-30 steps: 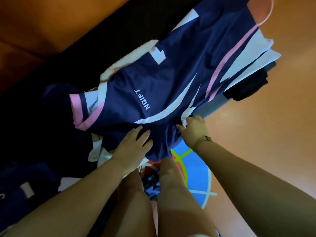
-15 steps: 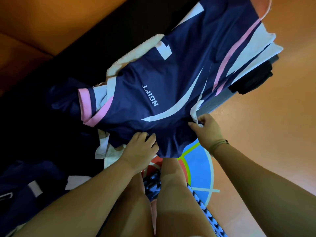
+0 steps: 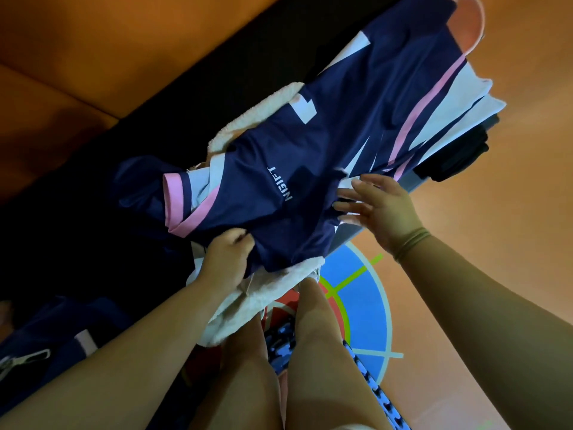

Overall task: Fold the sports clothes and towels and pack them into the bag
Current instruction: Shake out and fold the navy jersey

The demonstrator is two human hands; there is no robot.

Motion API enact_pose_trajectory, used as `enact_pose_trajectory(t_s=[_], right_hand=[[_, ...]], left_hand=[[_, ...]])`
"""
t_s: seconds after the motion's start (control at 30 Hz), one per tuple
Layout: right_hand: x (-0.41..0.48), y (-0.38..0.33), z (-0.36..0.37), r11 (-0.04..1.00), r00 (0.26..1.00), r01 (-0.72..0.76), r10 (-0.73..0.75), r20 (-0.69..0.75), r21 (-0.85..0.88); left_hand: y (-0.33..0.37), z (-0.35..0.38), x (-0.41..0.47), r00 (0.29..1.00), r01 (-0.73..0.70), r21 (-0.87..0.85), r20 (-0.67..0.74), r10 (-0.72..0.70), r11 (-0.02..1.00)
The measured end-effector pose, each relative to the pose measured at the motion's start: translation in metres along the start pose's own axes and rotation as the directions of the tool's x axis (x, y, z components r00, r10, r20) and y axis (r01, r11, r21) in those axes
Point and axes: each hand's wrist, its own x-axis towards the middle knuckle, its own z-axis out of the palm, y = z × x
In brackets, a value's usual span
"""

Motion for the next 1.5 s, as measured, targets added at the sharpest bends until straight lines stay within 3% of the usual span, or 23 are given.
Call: enact_pose_trajectory(t_s=[0.07,0.1,0.13,0.2,0.3,0.43,0.5,0.57,0.63,0.73,0.8,0.87,0.97,1.03,1.1,1.17,1.23,1.27,1.33,1.4,1.5], right_hand=[[0.0,-0.002,0.001,0.969,0.996,0.089,-0.093,-0.006,-0.229],[0.002,0.0,-0.001,0.871,0.984,0.157,-0.177,0.001,-0.466],[0.004,0.003,-0.003,0.686,0.964,0.219,-0.261,0.047,-0.694],[0.006,0.01,-0.008,0.325,0.934,0.29,-0.302,0.191,-0.9],[0.006,0.025,-0.011,0.151,0.937,0.329,-0.176,0.302,-0.932],[0.006,0.052,-0.011,-0.077,0.946,0.307,-0.085,0.313,-0.949],[0.007,0.066,-0.011,-0.191,0.941,0.285,-0.129,0.312,-0.939],[0.013,0.079,-0.014,-0.349,0.861,0.308,-0.293,0.415,-0.885],[0.019,0.085,-0.016,-0.461,0.719,0.326,-0.446,0.533,-0.825],[0.029,0.086,-0.019,-0.541,0.556,0.363,-0.528,0.642,-0.759],[0.035,0.085,-0.023,-0.593,0.495,0.372,-0.524,0.693,-0.714],[0.043,0.085,-0.03,-0.639,0.435,0.37,-0.522,0.733,-0.674],[0.053,0.079,-0.036,-0.639,0.391,0.412,-0.519,0.76,-0.649],[0.055,0.071,-0.035,-0.559,0.428,0.495,-0.509,0.747,-0.665],[0.052,0.058,-0.028,-0.314,0.544,0.582,-0.535,0.646,-0.75],[0.046,0.04,-0.019,0.086,0.741,0.548,-0.511,0.435,-0.832],[0.049,0.027,-0.013,0.369,0.883,0.419,-0.379,0.277,-0.83],[0.051,0.022,-0.01,0.431,0.917,0.359,-0.327,0.227,-0.828],[0.053,0.017,-0.004,0.462,0.942,0.295,-0.288,0.173,-0.836],[0.055,0.017,0.001,0.442,0.924,0.324,-0.338,0.179,-0.837],[0.051,0.018,0.0,0.222,0.854,0.431,-0.412,0.316,-0.875]], left_hand=[[0.005,-0.006,0.004,1.0,0.023,0.02,0.017,-0.023,1.0],[0.004,-0.008,0.005,0.999,0.022,0.045,0.027,-0.023,0.999],[0.003,-0.009,0.007,0.999,0.019,0.073,0.04,-0.022,0.997],[0.001,-0.009,0.007,0.997,0.024,0.111,0.071,-0.032,0.994],[-0.001,-0.005,0.002,0.994,0.01,0.119,0.111,-0.023,0.993],[0.001,0.003,-0.006,0.996,-0.052,0.195,0.079,0.037,0.98],[0.0,0.005,-0.007,0.994,-0.104,0.265,0.014,0.104,0.959],[-0.002,0.004,-0.007,0.964,-0.23,0.369,-0.038,0.262,0.901],[-0.007,0.003,-0.004,0.884,-0.412,0.493,0.014,0.467,0.766],[-0.016,0.0,0.006,0.672,-0.616,0.675,0.183,0.717,0.406],[-0.021,0.0,0.011,0.548,-0.687,0.7,0.32,0.773,0.197],[-0.026,0.001,0.014,0.485,-0.718,0.693,0.43,0.762,0.066],[-0.027,0.004,0.018,0.496,-0.723,0.69,0.475,0.727,0.043],[-0.025,0.002,0.019,0.555,-0.721,0.676,0.428,0.713,0.155],[-0.015,0.001,0.014,0.701,-0.66,0.617,0.3,0.647,0.429],[-0.002,0.001,0.009,0.899,-0.419,0.478,0.095,0.428,0.772],[0.006,0.002,0.011,0.979,-0.178,0.265,-0.054,0.199,0.948],[0.007,0.002,0.013,0.985,-0.125,0.2,-0.096,0.146,0.972],[0.011,0.002,0.015,0.987,-0.081,0.17,-0.125,0.103,0.982],[0.012,0.003,0.016,0.986,-0.064,0.216,-0.134,0.095,0.974],[0.011,0.007,0.015,0.973,-0.066,0.21,-0.202,0.109,0.975]])
